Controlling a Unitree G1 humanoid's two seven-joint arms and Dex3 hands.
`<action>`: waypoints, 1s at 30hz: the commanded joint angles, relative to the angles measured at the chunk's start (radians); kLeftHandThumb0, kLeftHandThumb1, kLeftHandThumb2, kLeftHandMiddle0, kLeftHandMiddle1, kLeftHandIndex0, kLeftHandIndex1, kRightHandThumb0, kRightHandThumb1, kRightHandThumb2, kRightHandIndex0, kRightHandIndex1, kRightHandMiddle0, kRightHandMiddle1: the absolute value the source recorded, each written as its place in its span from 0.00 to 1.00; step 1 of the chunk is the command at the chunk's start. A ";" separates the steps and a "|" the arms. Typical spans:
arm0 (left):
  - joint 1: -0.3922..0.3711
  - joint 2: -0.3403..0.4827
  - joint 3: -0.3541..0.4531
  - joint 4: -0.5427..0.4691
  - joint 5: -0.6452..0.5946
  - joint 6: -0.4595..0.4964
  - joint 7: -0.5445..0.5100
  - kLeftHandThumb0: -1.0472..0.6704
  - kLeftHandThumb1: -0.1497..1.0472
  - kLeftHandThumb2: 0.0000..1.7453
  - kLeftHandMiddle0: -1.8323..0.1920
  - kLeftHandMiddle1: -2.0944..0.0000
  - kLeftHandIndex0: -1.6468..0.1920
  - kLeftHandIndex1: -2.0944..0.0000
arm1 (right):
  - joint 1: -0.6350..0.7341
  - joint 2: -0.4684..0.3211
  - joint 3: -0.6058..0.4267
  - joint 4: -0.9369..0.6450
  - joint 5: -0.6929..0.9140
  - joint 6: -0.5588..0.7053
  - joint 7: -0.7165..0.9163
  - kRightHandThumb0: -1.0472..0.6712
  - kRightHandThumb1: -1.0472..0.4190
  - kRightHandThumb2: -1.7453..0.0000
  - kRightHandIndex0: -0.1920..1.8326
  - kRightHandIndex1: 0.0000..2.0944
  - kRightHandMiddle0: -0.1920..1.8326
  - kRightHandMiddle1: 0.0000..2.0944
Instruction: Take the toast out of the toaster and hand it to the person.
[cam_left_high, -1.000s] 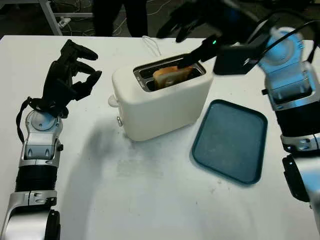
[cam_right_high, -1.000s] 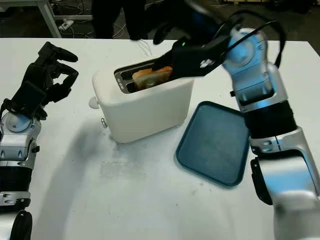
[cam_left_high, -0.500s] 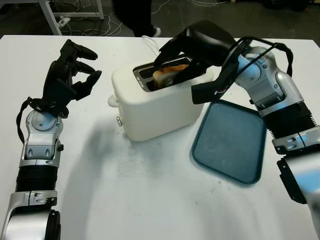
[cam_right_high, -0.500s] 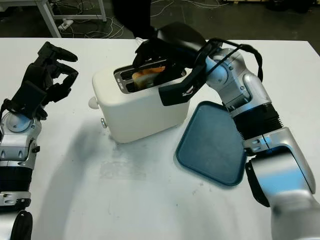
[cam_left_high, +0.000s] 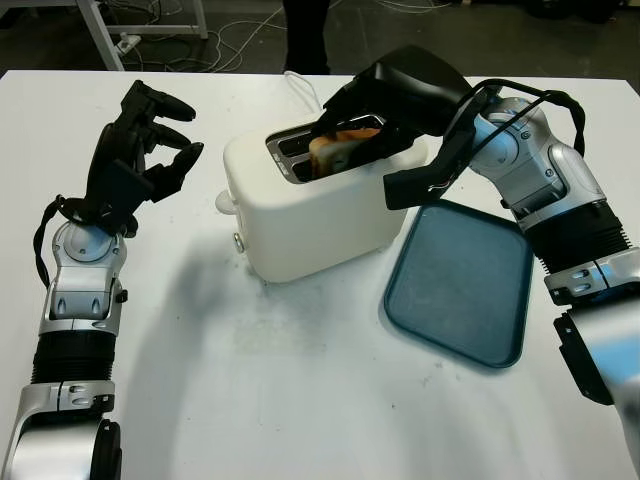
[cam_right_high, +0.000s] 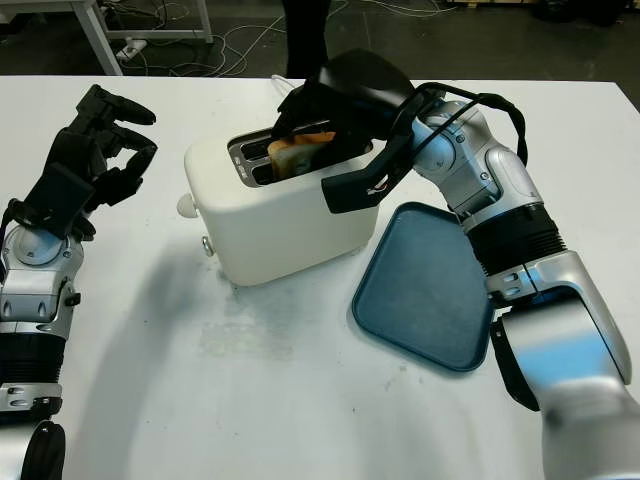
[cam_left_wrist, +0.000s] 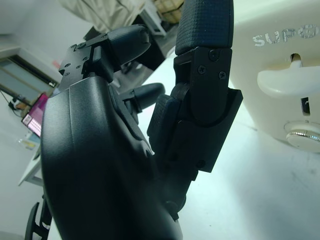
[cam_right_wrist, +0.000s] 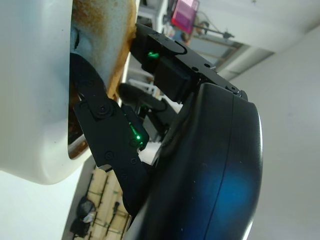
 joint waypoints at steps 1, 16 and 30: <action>0.001 0.003 -0.006 0.004 0.001 -0.015 -0.004 0.00 0.89 0.19 0.91 0.20 0.90 0.24 | -0.004 -0.005 0.012 -0.011 -0.029 0.017 0.000 0.36 0.27 1.00 0.56 0.66 0.65 0.30; 0.000 -0.001 -0.004 0.019 -0.001 -0.029 -0.001 0.00 0.89 0.18 0.91 0.20 0.90 0.24 | 0.002 -0.015 0.016 0.012 -0.135 -0.038 -0.208 0.31 0.09 0.84 0.67 0.83 0.53 0.83; 0.001 -0.007 0.005 0.033 -0.022 -0.021 -0.015 0.00 0.89 0.14 0.91 0.20 0.90 0.24 | -0.207 0.011 -0.140 0.202 0.080 0.127 -0.087 0.35 0.09 0.79 0.62 0.83 0.50 0.83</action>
